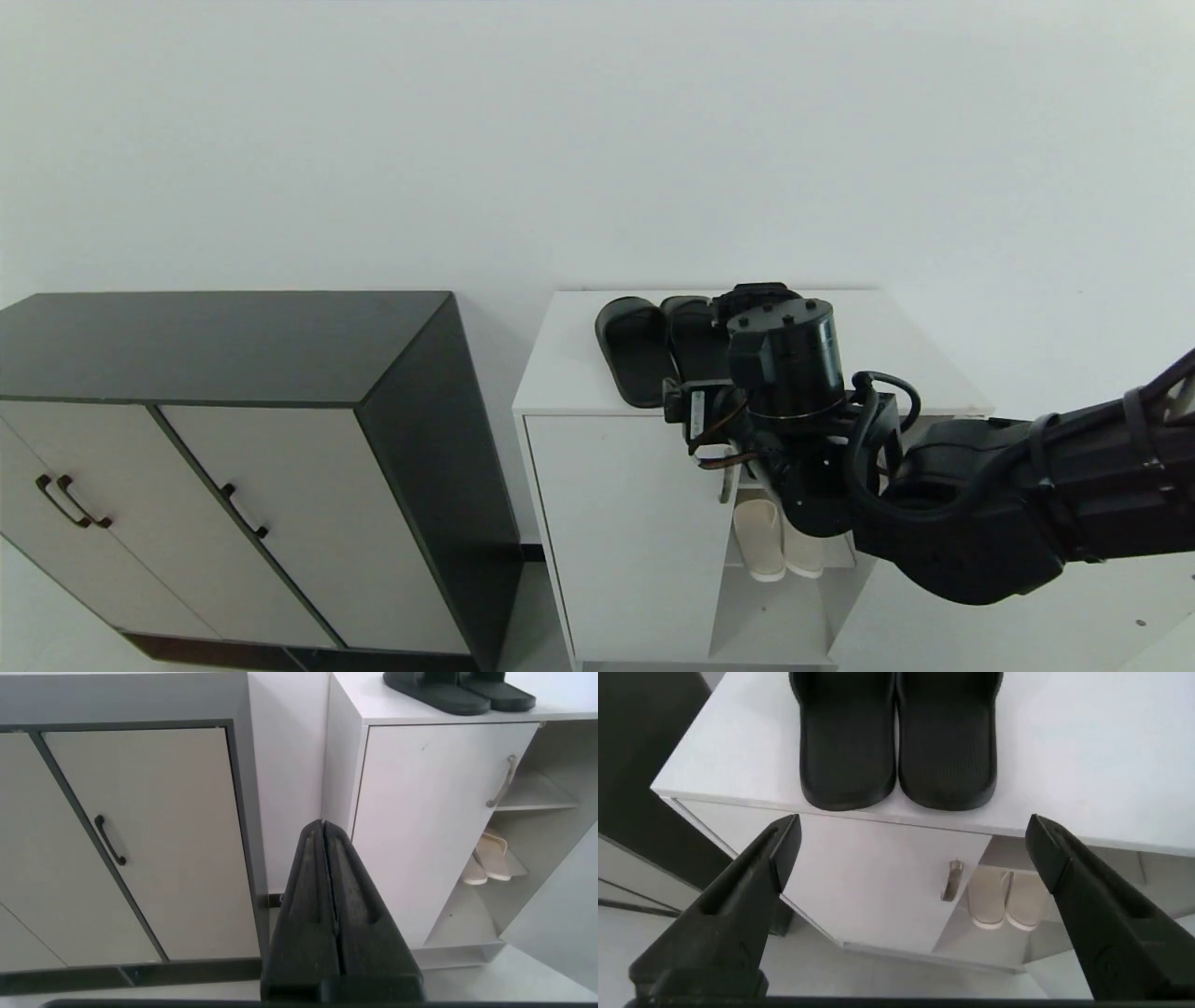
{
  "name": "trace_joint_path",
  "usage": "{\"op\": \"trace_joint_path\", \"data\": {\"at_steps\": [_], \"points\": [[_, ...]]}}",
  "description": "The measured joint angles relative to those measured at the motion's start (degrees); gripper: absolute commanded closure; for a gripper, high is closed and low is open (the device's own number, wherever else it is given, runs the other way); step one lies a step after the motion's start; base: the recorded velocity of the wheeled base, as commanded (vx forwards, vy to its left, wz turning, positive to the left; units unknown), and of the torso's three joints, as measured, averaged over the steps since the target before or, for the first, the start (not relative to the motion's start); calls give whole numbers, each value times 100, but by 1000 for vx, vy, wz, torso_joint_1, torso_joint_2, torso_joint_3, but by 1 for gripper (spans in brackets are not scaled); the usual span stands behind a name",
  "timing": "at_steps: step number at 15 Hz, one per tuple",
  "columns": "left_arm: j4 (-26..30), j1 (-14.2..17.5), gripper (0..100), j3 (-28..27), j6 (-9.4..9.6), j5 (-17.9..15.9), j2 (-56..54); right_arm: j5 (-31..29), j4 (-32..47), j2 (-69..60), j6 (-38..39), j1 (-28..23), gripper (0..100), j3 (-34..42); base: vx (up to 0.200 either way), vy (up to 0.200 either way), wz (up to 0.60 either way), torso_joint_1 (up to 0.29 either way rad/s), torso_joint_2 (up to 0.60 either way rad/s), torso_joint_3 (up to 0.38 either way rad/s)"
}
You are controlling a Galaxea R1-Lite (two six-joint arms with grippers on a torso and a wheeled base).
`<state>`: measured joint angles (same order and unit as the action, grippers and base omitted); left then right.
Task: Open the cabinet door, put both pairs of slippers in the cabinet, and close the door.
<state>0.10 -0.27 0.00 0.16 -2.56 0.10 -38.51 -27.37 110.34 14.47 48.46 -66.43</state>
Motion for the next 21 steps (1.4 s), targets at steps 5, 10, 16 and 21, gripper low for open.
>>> {"op": "trace_joint_path", "data": {"at_steps": [5, 10, 16, 21], "points": [[1, 2, 100, 0, 2, 0, 0, -13, -71, 72, -2, -11, 0, 37, 200, 0, 0, 5, -1, 2], [0, 0, 100, 0, -5, 0, 0, 22, -332, 121, -11, 29, 0, 238, 120, 0, 0, 0, 0, 1], [0, 0, 100, 0, -5, 0, 0, 591, -1009, 429, -65, 40, 0, 521, 0, 0, 0, 0, 0, 0], [0, 0, 100, 0, -6, 0, 0, 718, -1256, 898, -363, -202, 0, 174, 0, 0, 0, 0, 0, 0]]}}
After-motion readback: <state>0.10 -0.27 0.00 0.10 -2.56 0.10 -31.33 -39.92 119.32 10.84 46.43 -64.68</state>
